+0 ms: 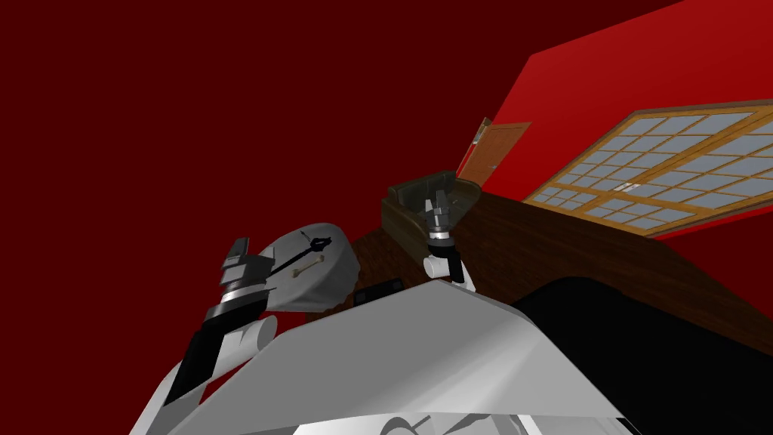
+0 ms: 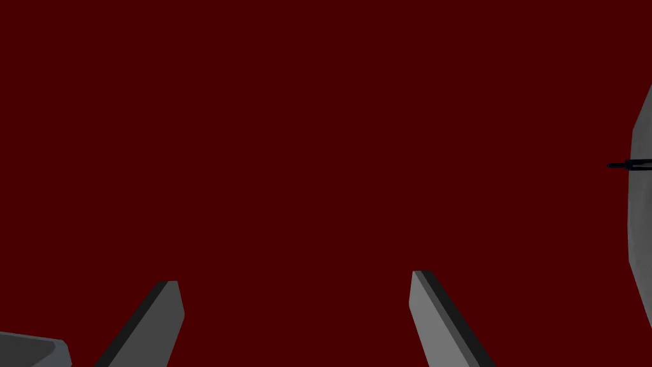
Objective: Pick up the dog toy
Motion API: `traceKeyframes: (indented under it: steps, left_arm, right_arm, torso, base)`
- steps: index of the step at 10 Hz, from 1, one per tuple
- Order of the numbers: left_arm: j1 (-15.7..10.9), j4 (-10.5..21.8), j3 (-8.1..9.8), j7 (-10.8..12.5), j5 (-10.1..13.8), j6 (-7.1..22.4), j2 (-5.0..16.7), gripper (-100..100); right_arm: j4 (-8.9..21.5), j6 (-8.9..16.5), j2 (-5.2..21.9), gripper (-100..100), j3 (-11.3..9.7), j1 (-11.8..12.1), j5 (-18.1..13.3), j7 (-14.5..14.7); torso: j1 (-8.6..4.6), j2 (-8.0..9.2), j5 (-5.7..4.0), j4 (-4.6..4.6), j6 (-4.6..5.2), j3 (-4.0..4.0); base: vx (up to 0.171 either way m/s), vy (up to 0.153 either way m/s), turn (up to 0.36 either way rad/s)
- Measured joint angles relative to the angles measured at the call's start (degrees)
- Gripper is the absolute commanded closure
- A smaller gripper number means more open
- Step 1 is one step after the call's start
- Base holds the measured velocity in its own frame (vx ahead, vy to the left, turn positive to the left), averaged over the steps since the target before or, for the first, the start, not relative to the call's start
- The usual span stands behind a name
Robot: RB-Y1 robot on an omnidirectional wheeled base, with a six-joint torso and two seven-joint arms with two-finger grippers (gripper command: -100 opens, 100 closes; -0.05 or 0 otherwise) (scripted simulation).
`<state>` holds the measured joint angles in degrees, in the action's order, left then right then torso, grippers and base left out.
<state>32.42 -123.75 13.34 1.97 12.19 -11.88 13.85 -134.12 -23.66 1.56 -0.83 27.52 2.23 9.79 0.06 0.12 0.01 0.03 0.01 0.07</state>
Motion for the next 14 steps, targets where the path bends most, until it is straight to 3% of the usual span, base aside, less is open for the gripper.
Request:
traceKeyframes:
  steps: [2,6,11,14]
  left_arm:
    - [0.7,3.0,1.63,-0.3,0.9,1.2,1.5,-100]
    - [0.4,5.0,4.16,-1.3,2.1,6.5,2.8,-100]
    - [2.4,9.6,9.69,-1.9,5.2,13.2,6.4,-100]
    - [2.6,12.5,11.8,-2.9,6.1,17.1,7.1,-100]
  right_arm:
    - [0.0,0.0,0.0,0,0.0,0.0,0.0,0.0]
    - [0.0,0.0,0.0,0,0.0,0.0,0.0,0.0]
    - [0.0,0.0,0.0,0,0.0,0.0,0.0,0.0]
    - [0.0,0.0,0.0,0,0.0,0.0,0.0,0.0]
  torso:
    - [0.03,-0.01,0.01,0.0,0.0,-0.01]
    - [0.02,-0.05,0.01,-0.01,-0.03,-0.02]
    - [0.02,-0.01,0.0,0.0,-0.01,0.0]
    - [0.01,-0.03,0.01,0.0,-0.05,-0.01]
  base:
    - [-0.031,0.01,-0.145]
    - [-0.024,0.008,-0.122]
    - [-0.031,0.007,-0.144]
    - [-0.024,0.002,-0.092]
